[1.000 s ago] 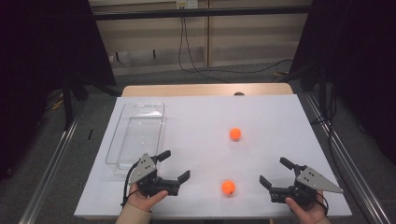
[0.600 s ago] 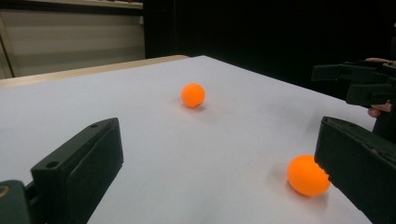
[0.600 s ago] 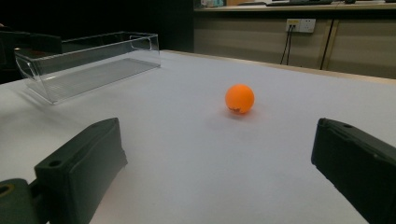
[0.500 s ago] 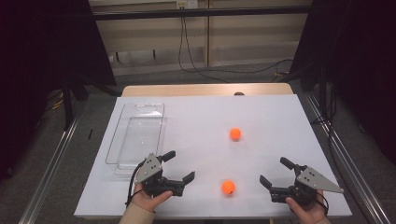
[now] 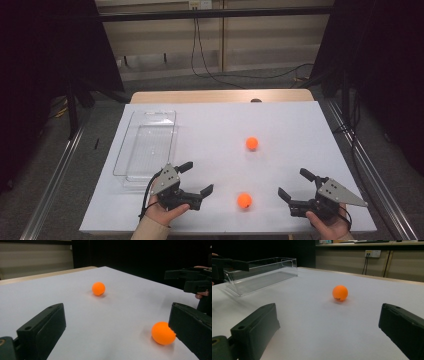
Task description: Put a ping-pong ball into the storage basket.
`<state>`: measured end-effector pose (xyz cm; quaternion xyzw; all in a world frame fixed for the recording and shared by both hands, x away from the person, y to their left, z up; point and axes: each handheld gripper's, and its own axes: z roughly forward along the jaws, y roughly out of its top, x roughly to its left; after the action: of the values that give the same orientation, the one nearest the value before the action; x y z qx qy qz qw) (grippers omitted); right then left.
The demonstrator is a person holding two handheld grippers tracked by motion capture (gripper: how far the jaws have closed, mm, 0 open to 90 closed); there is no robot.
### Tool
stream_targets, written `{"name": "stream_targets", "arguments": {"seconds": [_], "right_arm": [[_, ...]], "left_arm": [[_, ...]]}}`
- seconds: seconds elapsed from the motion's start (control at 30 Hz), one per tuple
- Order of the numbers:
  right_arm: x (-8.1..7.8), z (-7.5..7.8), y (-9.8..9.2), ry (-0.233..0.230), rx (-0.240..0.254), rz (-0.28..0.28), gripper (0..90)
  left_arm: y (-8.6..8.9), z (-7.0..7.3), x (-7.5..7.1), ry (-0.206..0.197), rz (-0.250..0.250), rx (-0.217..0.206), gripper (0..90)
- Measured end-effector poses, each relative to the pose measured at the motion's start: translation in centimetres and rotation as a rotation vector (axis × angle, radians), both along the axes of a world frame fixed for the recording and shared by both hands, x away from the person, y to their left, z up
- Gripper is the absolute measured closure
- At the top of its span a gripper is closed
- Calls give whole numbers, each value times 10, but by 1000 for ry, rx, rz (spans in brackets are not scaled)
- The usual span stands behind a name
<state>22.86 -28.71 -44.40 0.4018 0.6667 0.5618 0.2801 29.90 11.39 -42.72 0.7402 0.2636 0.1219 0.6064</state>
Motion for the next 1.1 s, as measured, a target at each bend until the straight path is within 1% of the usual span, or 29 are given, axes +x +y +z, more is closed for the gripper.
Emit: {"name": "stream_targets", "arguments": {"seconds": [0.47, 0.53, 0.77, 0.87, 0.97, 1.1], "right_arm": [[0, 0, 0, 0, 1, -1, 16], [0, 0, 0, 0, 1, -2, 17], [1, 0, 0, -4, 5, -6, 19], [1, 0, 0, -5, 10, -8, 19], [1, 0, -1, -4, 9, -8, 19], [1, 1, 0, -9, 7, -8, 19]], "left_arm": [[-10, -2, 2, 17, -22, 21, 10], [-11, -2, 2, 17, -27, 30, 10], [-16, -4, 2, 30, -40, 33, 10], [-17, -4, 2, 28, -45, 44, 10], [-19, -4, 2, 36, -49, 43, 10], [-21, -4, 3, 34, -56, 48, 10]]}}
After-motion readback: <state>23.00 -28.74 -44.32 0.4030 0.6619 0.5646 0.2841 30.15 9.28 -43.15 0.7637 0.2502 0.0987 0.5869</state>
